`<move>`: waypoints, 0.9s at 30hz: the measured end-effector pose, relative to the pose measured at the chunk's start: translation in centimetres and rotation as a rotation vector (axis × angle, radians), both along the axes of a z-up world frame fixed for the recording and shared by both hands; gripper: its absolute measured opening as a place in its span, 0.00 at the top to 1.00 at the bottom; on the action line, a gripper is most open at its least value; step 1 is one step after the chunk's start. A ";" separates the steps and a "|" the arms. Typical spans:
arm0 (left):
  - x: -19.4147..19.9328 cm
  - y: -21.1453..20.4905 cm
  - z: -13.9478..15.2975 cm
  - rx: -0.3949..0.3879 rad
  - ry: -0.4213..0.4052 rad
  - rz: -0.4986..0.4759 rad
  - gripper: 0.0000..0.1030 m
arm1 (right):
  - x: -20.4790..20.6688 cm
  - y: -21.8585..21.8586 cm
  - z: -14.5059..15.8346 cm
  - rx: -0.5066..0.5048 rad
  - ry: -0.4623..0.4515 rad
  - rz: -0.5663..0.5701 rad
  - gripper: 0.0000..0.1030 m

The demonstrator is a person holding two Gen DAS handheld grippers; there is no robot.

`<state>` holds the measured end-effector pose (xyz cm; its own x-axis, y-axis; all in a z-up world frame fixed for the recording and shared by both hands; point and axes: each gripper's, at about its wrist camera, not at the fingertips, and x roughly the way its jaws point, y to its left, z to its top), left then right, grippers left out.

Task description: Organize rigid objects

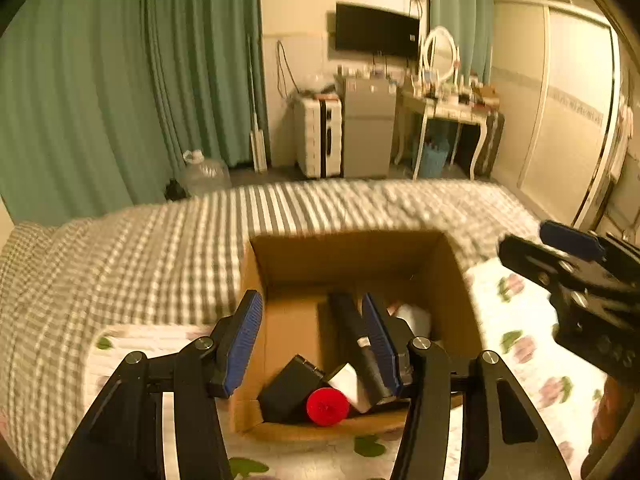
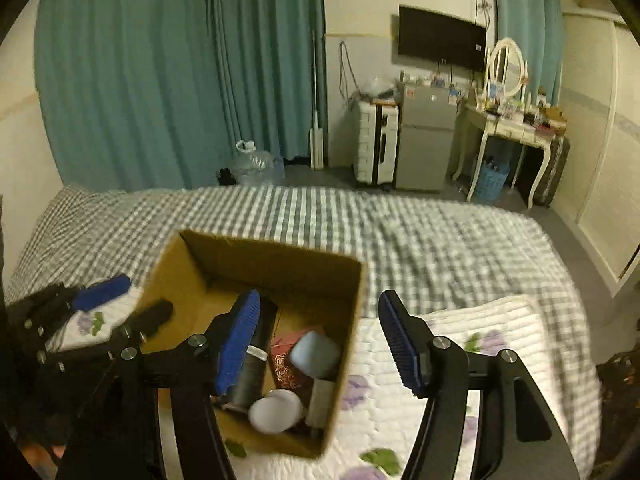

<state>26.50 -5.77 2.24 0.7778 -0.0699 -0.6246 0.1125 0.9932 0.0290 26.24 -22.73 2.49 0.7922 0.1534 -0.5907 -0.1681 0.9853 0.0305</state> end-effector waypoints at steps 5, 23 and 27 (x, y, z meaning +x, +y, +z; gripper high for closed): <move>-4.8 0.4 5.9 -0.027 -0.110 0.010 0.38 | -5.6 -0.9 5.6 -0.018 -0.071 -0.006 0.40; -17.8 2.2 10.1 -0.047 -0.352 -0.045 0.30 | -18.1 0.1 8.9 0.101 -0.239 -0.051 0.09; -17.0 1.7 6.0 0.044 -0.329 -0.017 0.30 | -17.3 0.7 5.1 0.077 -0.251 -0.051 0.01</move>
